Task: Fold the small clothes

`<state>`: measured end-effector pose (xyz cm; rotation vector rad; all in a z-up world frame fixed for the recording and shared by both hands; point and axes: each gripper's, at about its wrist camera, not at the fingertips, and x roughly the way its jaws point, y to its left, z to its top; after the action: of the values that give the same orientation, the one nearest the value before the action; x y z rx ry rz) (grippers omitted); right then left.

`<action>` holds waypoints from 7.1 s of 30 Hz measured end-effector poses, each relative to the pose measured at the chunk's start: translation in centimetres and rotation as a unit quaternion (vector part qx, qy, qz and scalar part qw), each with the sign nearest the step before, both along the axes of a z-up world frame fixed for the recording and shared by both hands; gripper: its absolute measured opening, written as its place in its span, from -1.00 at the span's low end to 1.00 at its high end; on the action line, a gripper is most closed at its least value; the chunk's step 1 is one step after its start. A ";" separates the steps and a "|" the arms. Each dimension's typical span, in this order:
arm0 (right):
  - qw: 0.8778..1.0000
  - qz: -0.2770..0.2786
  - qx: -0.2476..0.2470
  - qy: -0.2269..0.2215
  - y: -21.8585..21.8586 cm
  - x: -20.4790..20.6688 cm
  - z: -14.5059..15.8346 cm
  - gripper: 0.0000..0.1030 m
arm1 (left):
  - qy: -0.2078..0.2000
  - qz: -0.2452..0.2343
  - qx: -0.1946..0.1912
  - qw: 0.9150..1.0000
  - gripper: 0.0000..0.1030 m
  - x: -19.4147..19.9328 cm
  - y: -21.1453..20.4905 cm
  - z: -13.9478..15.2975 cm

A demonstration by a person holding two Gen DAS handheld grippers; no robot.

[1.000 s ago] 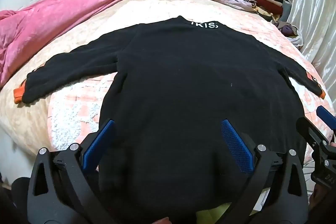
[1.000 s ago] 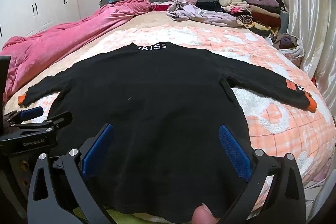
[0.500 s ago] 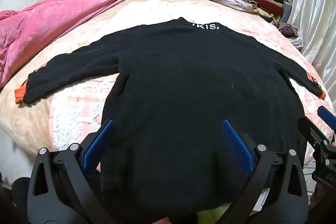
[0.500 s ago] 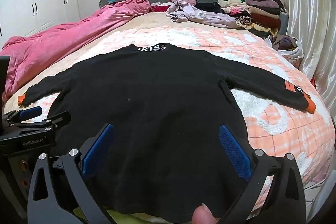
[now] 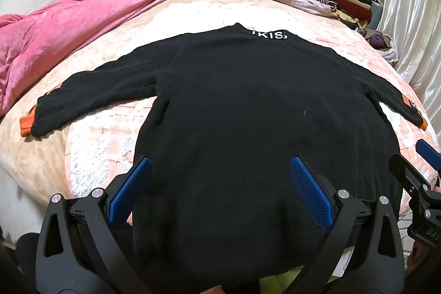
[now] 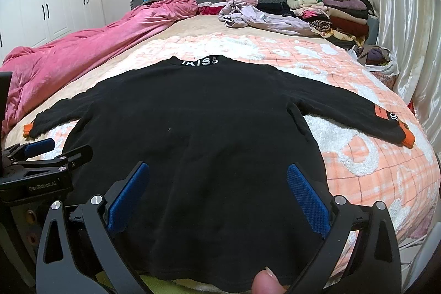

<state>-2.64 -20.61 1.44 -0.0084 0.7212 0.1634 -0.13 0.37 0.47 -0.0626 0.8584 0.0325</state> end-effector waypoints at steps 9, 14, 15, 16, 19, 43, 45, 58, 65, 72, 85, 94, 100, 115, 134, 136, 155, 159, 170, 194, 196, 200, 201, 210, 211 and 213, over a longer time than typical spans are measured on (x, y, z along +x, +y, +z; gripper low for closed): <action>1.000 -0.001 0.000 0.000 0.1 0.0 0.1 0.92 | -0.003 -0.001 0.002 1.000 0.82 0.0 -0.1 -0.1; 1.000 -0.001 -0.001 -0.001 0.1 0.1 0.0 0.92 | -0.003 -0.001 0.001 1.000 0.82 0.0 0.0 0.0; 1.000 -0.001 -0.002 -0.002 0.2 0.1 0.0 0.92 | -0.003 -0.002 0.000 1.000 0.82 0.0 0.0 0.0; 1.000 -0.002 -0.002 -0.003 0.2 0.1 0.0 0.92 | -0.003 -0.002 0.000 1.000 0.82 0.0 0.0 0.0; 1.000 -0.002 -0.002 -0.003 0.2 0.1 0.0 0.92 | -0.004 -0.003 0.002 1.000 0.82 0.0 0.0 0.0; 1.000 -0.019 0.002 -0.014 -1.5 1.6 0.6 0.92 | -0.001 0.000 0.004 1.000 0.82 2.1 -1.1 0.5; 1.000 -0.023 0.002 -0.015 -2.0 1.9 0.7 0.92 | 0.000 -0.003 0.005 1.000 0.82 2.6 -1.4 0.6; 0.998 -0.054 0.006 -0.029 -5.8 5.1 1.2 0.92 | 0.014 -0.015 0.004 1.000 0.82 6.8 -3.7 0.9; 0.996 -0.080 0.005 -0.035 -8.2 7.2 1.1 0.92 | 0.018 -0.024 0.005 1.000 0.82 9.1 -5.3 0.9; 0.993 -0.110 0.001 -0.040 -11.3 9.3 0.9 0.92 | 0.021 -0.034 0.000 0.999 0.82 11.8 -6.7 0.9; 0.984 -0.175 -0.005 -0.037 -17.5 12.4 0.3 0.92 | 0.031 -0.043 -0.006 0.999 0.82 16.0 -8.5 0.1; 0.965 -0.262 -0.006 -0.013 -25.3 13.4 -0.8 0.92 | 0.040 -0.066 -0.016 0.997 0.82 19.0 -9.5 -1.0; 0.949 -0.314 -0.009 0.010 -30.6 13.5 -1.9 0.91 | 0.042 -0.086 0.002 0.995 0.82 21.2 -10.5 -1.9; 0.932 -0.333 0.096 0.100 -39.1 14.3 -6.8 0.27 | 0.024 -0.042 0.007 0.999 0.82 23.7 -9.9 -4.1; 0.972 -0.196 0.131 0.001 -30.1 14.2 0.5 -0.68 | 0.010 -0.053 -0.019 0.998 0.82 22.6 -8.1 -4.0; 0.977 -0.167 0.132 -0.009 -27.8 14.9 1.6 -0.68 | 0.008 -0.051 -0.024 0.998 0.82 22.5 -7.5 -3.7; 0.984 0.041 0.168 0.041 -6.8 22.7 2.7 -0.68 | 0.004 -0.015 -0.059 0.998 0.82 21.8 -1.0 -2.4; 0.983 0.049 0.165 0.057 -4.4 23.6 1.9 -0.68 | 0.006 -0.024 -0.066 0.997 0.82 21.8 -0.7 -2.4; 0.979 0.063 0.182 0.067 -2.4 24.4 0.8 -0.52 | 0.007 -0.097 -0.106 0.990 0.82 21.1 -2.6 -2.9; 0.986 -0.044 0.156 0.040 -10.6 18.7 -0.4 -0.39 | -0.046 -0.151 -0.180 0.971 -0.87 21.2 -5.4 -2.1; 0.986 -0.043 0.153 0.043 -10.5 18.6 -0.6 -0.39 | -0.065 -0.142 -0.178 0.972 -0.87 20.4 -4.1 -0.8; 0.987 -0.036 0.152 0.047 -9.7 18.6 -0.9 -0.39 | -0.095 -0.111 -0.162 0.976 -0.87 18.9 -1.4 1.1; 0.987 -0.033 0.152 0.047 -9.5 18.7 -0.8 -0.39 | -0.099 -0.100 -0.150 0.979 -0.87 18.5 -0.5 1.4; 0.992 -0.014 0.117 0.052 -6.8 18.9 -1.1 -0.39 | -0.030 -0.054 -0.118 0.991 -0.85 18.7 3.4 -1.7; 0.992 -0.013 0.112 0.053 -6.5 18.9 -1.2 -0.39 | -0.023 -0.051 -0.118 0.991 -0.85 18.8 3.6 -2.1; 0.993 -0.008 0.103 0.052 -5.9 18.9 -1.2 -0.39 | -0.015 -0.050 -0.117 0.992 -0.84 18.7 3.9 -2.7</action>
<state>16.22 -26.55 0.20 0.2047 0.8053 0.2243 18.56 4.28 -2.18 -0.2396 0.8321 -0.1627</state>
